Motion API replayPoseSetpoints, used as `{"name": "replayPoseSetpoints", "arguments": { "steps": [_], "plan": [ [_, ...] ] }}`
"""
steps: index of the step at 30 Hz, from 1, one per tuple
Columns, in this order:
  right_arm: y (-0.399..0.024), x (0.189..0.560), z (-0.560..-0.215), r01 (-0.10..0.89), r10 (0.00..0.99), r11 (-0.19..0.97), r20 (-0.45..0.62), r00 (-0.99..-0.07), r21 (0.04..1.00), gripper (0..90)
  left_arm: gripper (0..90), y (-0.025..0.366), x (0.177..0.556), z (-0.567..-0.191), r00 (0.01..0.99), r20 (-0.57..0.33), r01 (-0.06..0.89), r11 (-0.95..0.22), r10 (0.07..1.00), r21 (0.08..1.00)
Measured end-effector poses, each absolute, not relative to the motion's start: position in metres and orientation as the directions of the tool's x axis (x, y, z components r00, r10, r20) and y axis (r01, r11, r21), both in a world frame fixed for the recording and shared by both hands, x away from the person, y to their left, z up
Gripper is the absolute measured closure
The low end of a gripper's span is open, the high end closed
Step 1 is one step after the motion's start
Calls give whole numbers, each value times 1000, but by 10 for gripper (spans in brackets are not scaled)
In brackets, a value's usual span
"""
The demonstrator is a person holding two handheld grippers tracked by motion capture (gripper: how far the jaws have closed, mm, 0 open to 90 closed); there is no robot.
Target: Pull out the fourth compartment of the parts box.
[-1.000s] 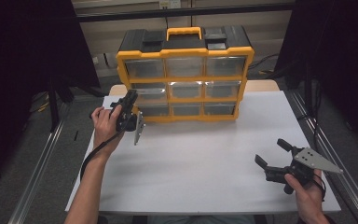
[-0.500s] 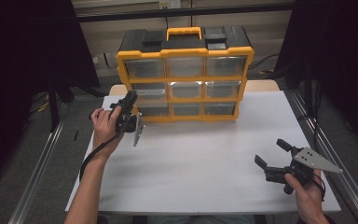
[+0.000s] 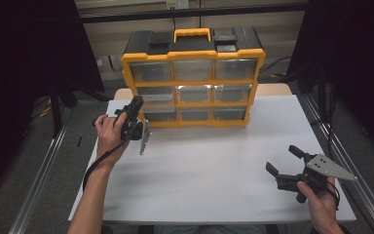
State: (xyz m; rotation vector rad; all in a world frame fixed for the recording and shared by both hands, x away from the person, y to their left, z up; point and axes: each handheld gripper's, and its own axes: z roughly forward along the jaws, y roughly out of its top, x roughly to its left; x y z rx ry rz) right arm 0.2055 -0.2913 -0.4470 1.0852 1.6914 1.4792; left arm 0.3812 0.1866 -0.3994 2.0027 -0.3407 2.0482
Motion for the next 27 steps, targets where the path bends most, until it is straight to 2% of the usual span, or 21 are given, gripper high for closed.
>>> {"name": "replayPoseSetpoints", "arguments": {
  "steps": [10,17,19,20,27],
  "plan": [
    [-290,207,-448,181,888,31,56,-456,983,7,794,186,378,-398,-25,1000,-338,-941,11,2],
    [-289,207,-448,184,891,32,55,-450,982,7,793,186,377,-399,-15,999,-331,-943,37,30],
    [-289,207,-448,184,891,31,56,-450,982,7,794,185,375,-398,-40,999,-323,-946,13,-1],
    [-289,207,-448,184,891,31,56,-450,982,7,794,186,378,-400,-35,998,-353,-935,44,29],
    [-290,207,-448,178,889,35,51,-455,983,6,793,188,374,-401,-22,999,-329,-944,30,22]
  ]
}}
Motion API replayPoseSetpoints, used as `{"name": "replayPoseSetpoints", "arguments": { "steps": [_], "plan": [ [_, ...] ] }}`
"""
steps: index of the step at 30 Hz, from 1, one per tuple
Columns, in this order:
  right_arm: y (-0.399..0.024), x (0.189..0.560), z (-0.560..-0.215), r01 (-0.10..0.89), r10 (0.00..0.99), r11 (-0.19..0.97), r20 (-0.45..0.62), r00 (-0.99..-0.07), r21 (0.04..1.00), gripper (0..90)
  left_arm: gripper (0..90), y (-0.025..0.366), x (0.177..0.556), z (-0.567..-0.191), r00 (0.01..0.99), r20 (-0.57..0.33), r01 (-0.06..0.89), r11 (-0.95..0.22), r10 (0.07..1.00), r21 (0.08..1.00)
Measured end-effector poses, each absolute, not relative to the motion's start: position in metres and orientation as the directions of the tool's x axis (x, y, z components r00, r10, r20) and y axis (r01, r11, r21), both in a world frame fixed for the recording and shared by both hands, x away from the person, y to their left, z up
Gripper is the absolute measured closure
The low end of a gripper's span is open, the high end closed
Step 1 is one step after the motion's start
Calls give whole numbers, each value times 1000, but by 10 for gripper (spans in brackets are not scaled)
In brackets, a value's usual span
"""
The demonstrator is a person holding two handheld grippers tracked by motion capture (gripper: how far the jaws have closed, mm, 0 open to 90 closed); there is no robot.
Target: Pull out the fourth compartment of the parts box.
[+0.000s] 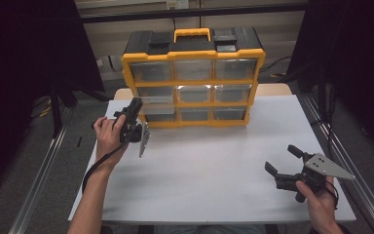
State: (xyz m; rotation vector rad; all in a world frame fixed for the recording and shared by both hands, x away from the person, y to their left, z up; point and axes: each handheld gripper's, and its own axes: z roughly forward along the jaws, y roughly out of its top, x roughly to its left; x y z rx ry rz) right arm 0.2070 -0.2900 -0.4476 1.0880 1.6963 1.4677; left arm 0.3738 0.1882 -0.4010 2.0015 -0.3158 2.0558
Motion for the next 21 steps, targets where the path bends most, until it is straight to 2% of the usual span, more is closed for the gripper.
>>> {"name": "replayPoseSetpoints", "arguments": {
  "steps": [21],
  "plan": [
    [-289,206,-447,178,889,38,49,-455,983,7,792,190,363,-396,-25,999,-356,-934,22,12]
  ]
}}
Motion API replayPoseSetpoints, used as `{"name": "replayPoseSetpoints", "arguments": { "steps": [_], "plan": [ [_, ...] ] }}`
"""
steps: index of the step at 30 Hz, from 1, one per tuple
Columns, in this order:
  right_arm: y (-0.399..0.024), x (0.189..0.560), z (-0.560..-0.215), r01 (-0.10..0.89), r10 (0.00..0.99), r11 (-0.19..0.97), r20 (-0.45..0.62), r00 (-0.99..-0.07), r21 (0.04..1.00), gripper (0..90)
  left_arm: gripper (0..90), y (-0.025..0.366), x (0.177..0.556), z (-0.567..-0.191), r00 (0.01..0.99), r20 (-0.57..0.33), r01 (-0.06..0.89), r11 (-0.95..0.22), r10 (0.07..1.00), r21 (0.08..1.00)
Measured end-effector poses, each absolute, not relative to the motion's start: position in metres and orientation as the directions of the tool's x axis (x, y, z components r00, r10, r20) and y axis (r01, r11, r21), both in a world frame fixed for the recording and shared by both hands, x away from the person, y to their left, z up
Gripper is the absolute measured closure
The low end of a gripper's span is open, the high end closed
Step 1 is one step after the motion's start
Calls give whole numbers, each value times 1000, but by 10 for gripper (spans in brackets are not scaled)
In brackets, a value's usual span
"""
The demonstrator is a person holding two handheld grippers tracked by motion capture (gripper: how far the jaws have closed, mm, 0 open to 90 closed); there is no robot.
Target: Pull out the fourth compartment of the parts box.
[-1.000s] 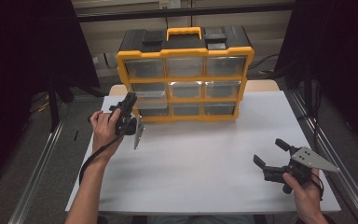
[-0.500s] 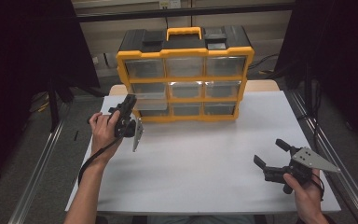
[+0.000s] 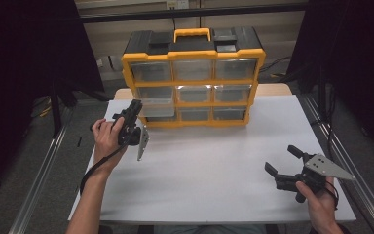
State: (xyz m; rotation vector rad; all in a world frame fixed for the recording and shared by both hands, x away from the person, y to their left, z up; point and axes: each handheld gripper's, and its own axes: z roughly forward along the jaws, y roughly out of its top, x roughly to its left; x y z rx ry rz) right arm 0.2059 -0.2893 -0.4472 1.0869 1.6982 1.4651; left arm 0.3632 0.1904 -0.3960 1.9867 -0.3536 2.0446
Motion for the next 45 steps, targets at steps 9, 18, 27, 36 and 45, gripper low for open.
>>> {"name": "replayPoseSetpoints", "arguments": {
  "steps": [9,18,27,36,45],
  "plan": [
    [-289,206,-447,177,889,38,48,-455,983,7,793,192,360,-398,-19,1000,-360,-933,24,16],
    [-289,206,-447,179,889,35,51,-454,983,6,793,191,358,-398,-7,1000,-357,-934,27,23],
    [-289,206,-447,179,889,37,49,-455,983,6,793,191,356,-397,-18,1000,-356,-935,7,0],
    [-290,206,-447,180,889,39,49,-456,983,6,794,191,354,-398,-19,1000,-359,-933,8,1],
    [-289,206,-448,178,889,40,47,-456,983,6,794,192,352,-398,-9,1000,-360,-933,20,16]
  ]
}}
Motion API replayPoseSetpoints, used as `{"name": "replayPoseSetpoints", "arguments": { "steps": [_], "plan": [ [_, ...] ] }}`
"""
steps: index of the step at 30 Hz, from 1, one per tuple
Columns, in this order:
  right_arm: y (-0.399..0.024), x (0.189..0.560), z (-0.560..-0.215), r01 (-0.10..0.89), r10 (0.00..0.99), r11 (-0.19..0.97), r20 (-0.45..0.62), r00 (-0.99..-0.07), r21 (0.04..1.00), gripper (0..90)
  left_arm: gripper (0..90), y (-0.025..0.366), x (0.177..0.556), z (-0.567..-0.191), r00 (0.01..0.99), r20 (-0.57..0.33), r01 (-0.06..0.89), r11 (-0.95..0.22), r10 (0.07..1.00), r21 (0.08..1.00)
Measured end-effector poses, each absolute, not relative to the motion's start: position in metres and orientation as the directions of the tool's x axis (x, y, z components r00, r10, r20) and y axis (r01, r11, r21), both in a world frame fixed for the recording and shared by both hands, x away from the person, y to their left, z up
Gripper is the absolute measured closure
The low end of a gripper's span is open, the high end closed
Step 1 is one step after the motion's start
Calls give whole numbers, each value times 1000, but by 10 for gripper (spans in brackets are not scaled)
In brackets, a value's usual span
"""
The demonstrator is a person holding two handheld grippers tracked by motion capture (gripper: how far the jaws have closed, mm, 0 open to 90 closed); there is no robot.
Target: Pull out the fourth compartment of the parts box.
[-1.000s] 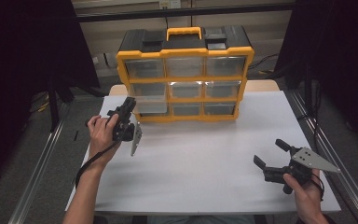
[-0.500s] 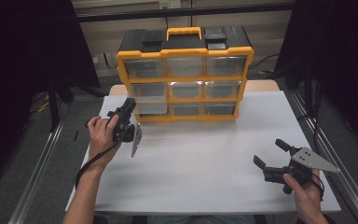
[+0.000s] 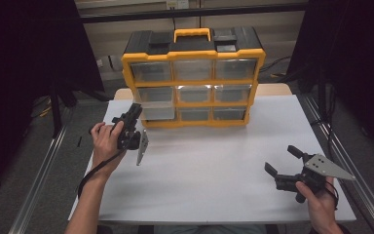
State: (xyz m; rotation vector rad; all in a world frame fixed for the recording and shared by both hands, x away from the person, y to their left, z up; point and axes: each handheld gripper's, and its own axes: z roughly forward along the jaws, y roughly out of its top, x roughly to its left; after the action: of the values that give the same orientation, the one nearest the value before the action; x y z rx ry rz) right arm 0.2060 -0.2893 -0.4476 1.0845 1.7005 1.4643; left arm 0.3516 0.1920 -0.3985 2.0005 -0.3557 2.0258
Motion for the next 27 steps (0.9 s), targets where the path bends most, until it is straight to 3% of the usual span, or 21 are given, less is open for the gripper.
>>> {"name": "replayPoseSetpoints", "arguments": {
  "steps": [27],
  "plan": [
    [-290,206,-448,185,886,44,47,-461,982,7,792,195,345,-395,3,1000,-374,-927,12,12]
  ]
}}
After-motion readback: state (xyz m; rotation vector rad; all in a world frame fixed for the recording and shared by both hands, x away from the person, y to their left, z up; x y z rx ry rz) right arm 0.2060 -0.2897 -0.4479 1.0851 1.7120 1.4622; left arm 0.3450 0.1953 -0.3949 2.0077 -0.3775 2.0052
